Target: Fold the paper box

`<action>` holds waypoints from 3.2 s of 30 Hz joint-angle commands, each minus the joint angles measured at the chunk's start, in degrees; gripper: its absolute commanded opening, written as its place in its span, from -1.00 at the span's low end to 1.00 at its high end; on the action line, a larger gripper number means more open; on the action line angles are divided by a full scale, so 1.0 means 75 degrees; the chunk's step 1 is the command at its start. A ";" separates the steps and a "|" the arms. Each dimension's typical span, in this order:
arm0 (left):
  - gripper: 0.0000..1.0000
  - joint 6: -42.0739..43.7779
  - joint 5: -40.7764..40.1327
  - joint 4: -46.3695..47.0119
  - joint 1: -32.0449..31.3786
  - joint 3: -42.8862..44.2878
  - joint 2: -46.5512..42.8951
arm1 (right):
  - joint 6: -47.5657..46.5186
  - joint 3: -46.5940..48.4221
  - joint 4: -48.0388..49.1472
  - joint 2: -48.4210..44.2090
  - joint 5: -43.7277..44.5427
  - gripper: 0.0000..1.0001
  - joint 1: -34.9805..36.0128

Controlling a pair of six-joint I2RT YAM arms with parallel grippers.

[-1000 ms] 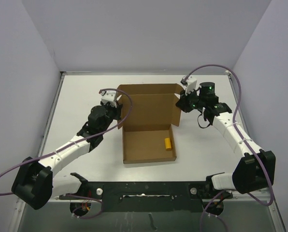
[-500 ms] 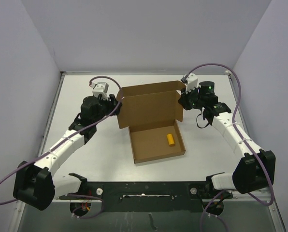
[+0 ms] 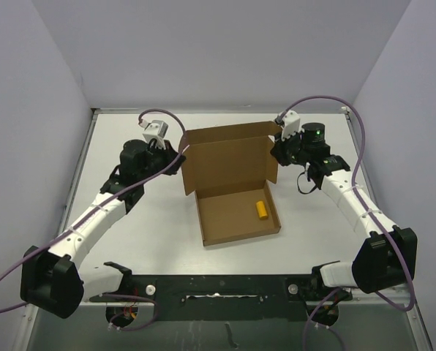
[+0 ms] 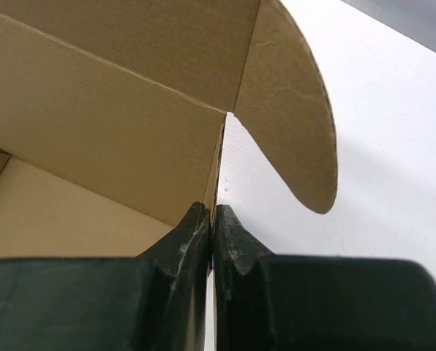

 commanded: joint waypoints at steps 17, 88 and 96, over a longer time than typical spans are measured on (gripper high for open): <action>-1.00 0.2227 -0.3401 0.5281 -0.1205 0.1831 0.3547 | 0.0892 0.0743 0.5335 0.2136 0.2909 -1.00 0.0194; -1.00 0.1226 -0.5940 0.5604 -0.3501 -0.0324 0.2877 | 0.1451 -0.2615 0.3561 -0.0459 0.3444 -0.84 0.1194; -1.00 0.1405 -0.6162 0.5774 -0.3691 -0.0740 0.2729 | 0.1105 -0.2878 0.3285 -0.0922 0.3139 -0.77 0.1174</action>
